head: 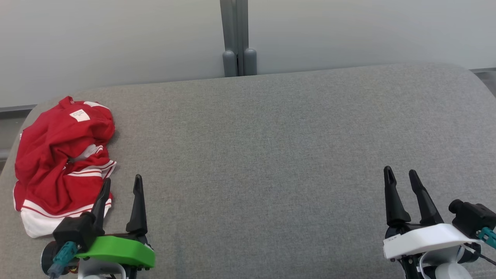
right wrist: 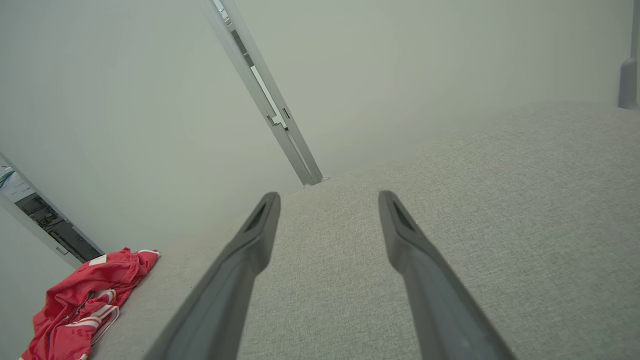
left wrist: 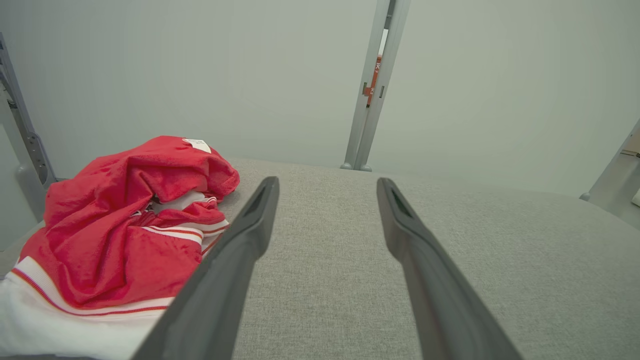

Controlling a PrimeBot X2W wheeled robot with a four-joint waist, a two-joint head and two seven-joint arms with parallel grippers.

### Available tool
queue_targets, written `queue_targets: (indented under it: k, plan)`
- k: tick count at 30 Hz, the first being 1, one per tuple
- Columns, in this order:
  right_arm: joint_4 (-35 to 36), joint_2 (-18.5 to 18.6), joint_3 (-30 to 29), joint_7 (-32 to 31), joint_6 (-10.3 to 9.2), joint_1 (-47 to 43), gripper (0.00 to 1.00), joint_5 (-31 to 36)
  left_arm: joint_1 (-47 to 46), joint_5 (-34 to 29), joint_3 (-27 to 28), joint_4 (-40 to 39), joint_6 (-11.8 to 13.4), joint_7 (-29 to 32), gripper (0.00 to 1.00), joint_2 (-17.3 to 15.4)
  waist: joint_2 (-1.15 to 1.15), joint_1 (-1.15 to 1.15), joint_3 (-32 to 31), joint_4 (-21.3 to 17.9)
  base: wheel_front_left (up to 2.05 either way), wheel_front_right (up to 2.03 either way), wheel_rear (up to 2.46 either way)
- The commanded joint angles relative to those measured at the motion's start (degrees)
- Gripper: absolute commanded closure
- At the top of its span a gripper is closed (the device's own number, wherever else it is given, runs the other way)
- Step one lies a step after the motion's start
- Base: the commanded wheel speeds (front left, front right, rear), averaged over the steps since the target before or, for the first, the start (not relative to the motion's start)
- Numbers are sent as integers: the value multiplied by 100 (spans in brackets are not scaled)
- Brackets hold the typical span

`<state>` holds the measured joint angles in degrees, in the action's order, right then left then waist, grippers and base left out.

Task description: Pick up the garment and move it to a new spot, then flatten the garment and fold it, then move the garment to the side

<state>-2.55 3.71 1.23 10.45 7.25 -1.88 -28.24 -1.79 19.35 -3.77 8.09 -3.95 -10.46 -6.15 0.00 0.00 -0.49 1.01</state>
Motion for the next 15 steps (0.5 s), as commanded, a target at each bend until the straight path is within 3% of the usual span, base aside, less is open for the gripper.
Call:
queue_targets:
  k: [1,15]
  plan:
    - [77,34,13,55,24,-28,0,152,41,-182,-21,-21,41,-57,0,-56,0,0,-1,4,0,0,0]
    - [146,60,41,230,28,-129,0,836,83,-721,-98,27,66,-227,0,-97,0,0,-31,21,0,0,0]
